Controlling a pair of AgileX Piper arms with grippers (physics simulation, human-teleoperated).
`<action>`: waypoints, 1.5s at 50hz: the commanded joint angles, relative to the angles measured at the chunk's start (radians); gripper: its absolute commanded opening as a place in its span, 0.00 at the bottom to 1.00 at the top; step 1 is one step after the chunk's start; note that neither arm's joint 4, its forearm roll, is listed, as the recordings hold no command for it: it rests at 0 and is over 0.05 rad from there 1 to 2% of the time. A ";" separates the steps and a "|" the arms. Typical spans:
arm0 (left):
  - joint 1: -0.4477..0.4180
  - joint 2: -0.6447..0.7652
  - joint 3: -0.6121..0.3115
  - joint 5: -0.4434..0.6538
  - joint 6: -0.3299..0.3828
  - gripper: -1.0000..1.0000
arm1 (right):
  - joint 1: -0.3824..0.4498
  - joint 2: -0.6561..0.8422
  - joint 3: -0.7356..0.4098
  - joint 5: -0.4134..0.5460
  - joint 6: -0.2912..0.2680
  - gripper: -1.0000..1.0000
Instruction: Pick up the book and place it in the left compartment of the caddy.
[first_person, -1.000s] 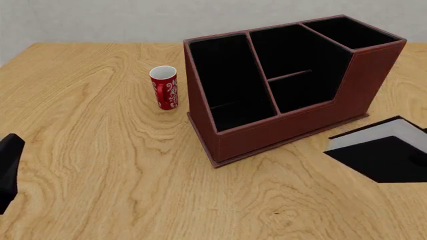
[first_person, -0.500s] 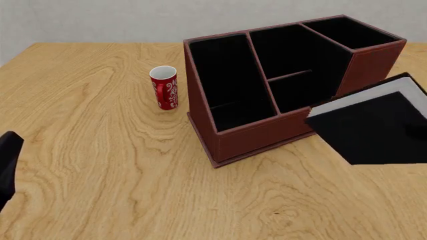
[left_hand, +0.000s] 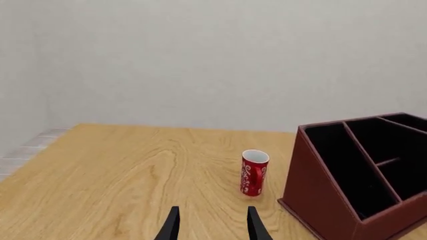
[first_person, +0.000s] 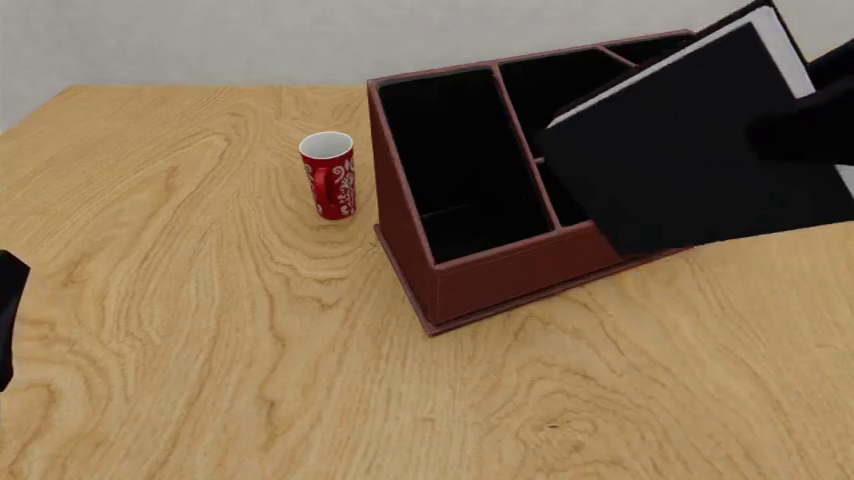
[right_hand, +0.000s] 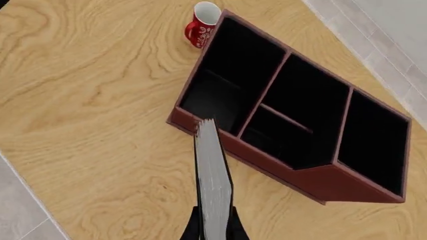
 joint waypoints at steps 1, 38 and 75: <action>0.004 0.000 0.002 -0.005 -0.007 1.00 | 0.046 0.102 -0.126 0.000 0.087 0.00; 0.029 0.000 -0.014 -0.003 -0.021 1.00 | 0.044 0.334 -0.288 0.000 0.068 0.00; 0.065 0.000 0.003 -0.018 -0.020 1.00 | -0.028 0.510 -0.343 0.000 -0.004 0.00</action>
